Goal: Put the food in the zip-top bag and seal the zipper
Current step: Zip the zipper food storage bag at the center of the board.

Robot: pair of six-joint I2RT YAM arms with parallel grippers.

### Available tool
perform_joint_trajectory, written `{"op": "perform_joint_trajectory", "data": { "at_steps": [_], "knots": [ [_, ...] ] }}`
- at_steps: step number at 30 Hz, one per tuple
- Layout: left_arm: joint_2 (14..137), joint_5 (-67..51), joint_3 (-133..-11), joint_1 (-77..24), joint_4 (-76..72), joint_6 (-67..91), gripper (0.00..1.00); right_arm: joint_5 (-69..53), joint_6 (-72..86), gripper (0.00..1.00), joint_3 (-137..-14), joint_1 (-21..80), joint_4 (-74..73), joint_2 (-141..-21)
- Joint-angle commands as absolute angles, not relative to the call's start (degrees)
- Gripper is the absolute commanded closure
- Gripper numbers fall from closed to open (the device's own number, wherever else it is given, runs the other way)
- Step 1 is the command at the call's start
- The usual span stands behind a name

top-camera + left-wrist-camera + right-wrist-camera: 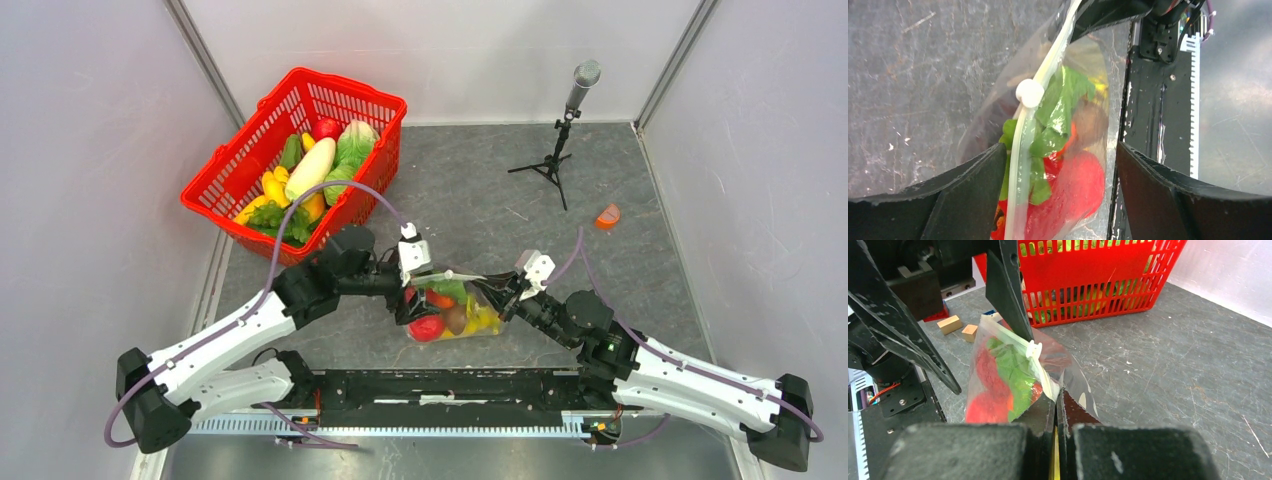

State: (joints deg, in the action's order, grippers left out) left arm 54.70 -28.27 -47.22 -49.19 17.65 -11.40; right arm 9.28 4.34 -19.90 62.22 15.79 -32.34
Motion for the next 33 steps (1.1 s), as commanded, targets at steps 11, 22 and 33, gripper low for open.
{"op": "perform_joint_trajectory", "data": {
  "at_steps": [11,22,33],
  "knots": [
    [53.0,-35.9,-47.5,-48.9,20.5,-9.0,0.48,10.3,5.1,1.00,-20.1,62.1,19.5,-31.8],
    [58.9,-35.2,-49.0,-49.2,23.6,-8.0,0.52,11.7,5.5,1.00,-20.5,62.1,19.1,-31.2],
    [64.9,-34.4,-51.7,-49.3,27.8,-7.7,0.41,11.6,5.7,1.00,-20.4,62.1,19.8,-31.7]
  ]
}}
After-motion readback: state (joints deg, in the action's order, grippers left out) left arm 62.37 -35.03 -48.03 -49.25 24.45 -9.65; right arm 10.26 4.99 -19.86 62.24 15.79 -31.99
